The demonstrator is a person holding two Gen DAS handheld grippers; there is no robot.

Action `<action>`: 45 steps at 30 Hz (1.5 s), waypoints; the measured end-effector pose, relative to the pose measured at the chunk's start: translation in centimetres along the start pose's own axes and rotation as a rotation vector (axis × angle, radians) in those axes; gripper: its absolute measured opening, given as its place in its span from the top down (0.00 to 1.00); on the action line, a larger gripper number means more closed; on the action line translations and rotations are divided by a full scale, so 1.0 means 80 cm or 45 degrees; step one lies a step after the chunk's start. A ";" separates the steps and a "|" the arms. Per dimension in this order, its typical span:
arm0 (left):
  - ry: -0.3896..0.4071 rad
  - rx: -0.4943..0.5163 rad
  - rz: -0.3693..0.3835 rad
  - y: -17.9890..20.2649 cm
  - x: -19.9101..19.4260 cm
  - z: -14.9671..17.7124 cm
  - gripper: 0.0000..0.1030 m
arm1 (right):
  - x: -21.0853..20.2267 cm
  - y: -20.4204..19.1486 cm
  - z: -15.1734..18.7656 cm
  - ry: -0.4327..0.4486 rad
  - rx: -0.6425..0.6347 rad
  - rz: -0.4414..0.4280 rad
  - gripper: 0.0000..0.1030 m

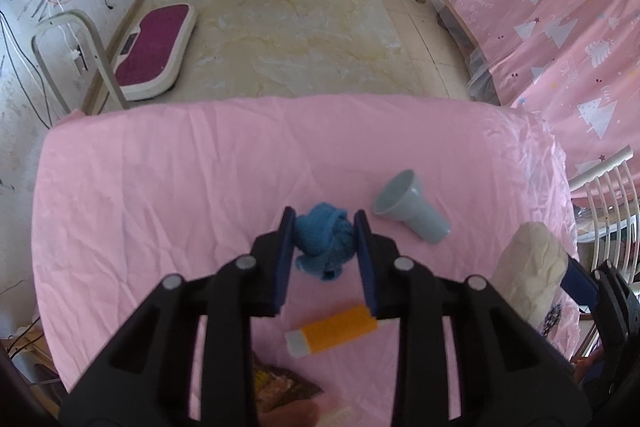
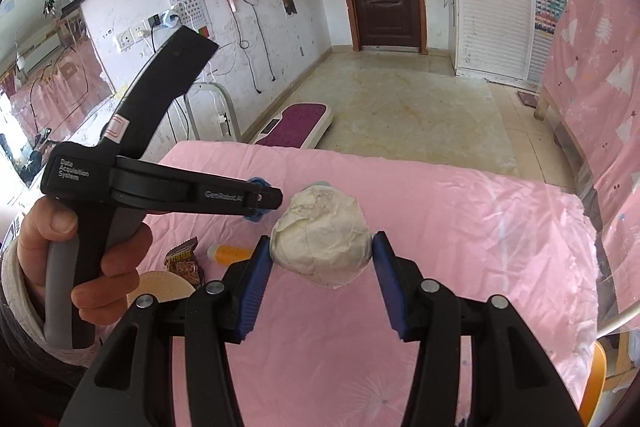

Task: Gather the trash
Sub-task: 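Grasp the blue knit cloth with the left tool while the right tool grasps the white crumpled ball, then carry the blue cloth and white ball to the orange basket and release both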

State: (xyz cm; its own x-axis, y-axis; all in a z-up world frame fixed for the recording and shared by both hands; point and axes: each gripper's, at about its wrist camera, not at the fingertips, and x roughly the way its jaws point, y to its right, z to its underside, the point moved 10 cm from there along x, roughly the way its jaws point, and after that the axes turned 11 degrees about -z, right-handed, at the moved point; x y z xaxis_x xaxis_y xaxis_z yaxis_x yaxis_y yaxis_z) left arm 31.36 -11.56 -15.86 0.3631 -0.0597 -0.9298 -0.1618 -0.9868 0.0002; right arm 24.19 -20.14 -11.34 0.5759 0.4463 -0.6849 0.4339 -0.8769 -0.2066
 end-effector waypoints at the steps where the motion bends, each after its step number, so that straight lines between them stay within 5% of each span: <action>1: 0.007 0.002 -0.001 0.002 -0.004 -0.001 0.73 | -0.004 0.001 0.000 0.008 0.001 0.003 0.60; 29: 0.184 0.285 -0.017 0.183 -0.102 0.029 0.73 | -0.191 0.087 0.063 0.277 0.141 0.114 0.60; 45: 0.210 0.520 0.035 0.331 -0.117 0.068 0.73 | -0.298 0.195 0.130 0.400 0.331 0.266 0.60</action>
State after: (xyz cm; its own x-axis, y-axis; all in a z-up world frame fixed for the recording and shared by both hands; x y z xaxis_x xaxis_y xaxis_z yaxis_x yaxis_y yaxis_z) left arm 18.68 -36.34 -9.13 0.4900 -0.1407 -0.8603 -0.5104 -0.8464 -0.1523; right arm 10.01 -46.34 -5.52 0.8322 0.2523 -0.4937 0.1209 -0.9516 -0.2824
